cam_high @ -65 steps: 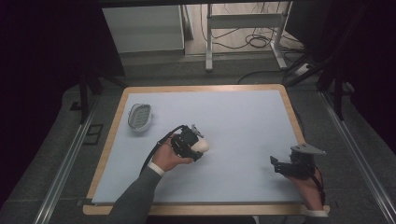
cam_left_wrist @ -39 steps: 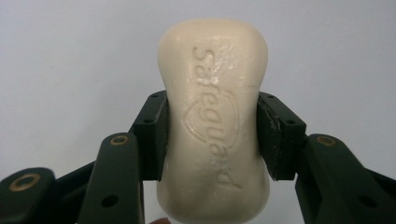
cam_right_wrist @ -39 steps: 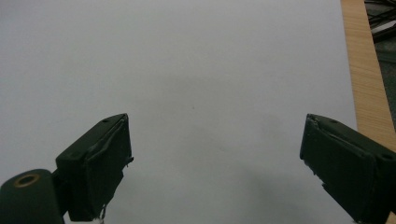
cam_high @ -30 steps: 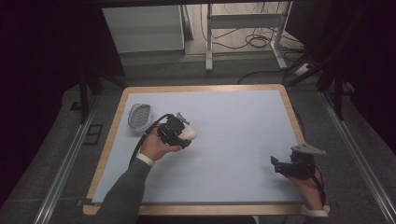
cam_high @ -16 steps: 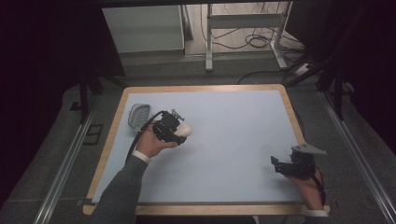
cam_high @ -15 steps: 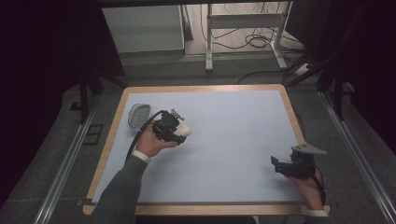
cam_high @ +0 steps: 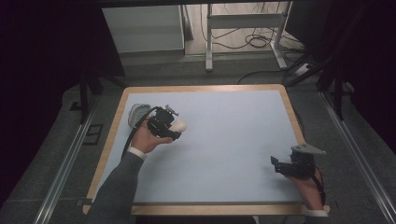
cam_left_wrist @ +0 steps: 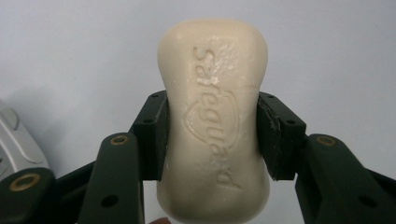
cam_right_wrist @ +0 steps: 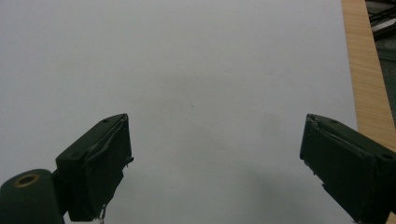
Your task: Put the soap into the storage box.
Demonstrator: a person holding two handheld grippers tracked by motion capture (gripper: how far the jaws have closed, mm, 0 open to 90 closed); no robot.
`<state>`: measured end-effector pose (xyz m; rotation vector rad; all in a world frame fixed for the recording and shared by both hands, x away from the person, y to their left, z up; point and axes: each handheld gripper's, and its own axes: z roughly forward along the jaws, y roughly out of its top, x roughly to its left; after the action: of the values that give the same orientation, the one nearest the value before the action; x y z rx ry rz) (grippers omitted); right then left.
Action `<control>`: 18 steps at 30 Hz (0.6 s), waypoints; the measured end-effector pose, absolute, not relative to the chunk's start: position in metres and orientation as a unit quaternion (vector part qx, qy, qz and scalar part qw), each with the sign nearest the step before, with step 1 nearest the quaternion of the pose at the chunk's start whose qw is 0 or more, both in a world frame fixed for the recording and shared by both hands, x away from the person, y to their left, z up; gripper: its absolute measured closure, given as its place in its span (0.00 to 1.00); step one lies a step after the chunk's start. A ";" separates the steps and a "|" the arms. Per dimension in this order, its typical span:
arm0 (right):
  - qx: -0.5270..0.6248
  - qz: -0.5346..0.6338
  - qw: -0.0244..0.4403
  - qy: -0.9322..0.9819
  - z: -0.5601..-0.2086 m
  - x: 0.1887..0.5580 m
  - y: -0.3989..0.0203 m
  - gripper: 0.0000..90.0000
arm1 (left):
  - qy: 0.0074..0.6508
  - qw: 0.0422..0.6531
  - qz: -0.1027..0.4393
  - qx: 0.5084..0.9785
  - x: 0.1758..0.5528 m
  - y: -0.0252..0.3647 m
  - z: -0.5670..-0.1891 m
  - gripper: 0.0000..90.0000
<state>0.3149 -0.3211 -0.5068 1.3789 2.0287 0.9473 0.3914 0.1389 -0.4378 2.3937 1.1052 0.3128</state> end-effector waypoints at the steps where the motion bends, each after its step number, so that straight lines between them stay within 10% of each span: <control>1: 0.507 0.348 0.253 0.747 -0.507 0.315 -0.321 0.10 | 0.405 0.240 0.114 0.875 0.392 0.141 -0.437 0.55; 18: 0.508 0.346 0.253 0.747 -0.508 0.315 -0.321 0.10 | 0.436 0.235 0.113 0.861 0.406 0.165 -0.441 0.55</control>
<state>0.3154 -0.3212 -0.5081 1.3816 2.0303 0.9415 0.4056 0.1652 -0.4410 2.3636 1.1960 0.3109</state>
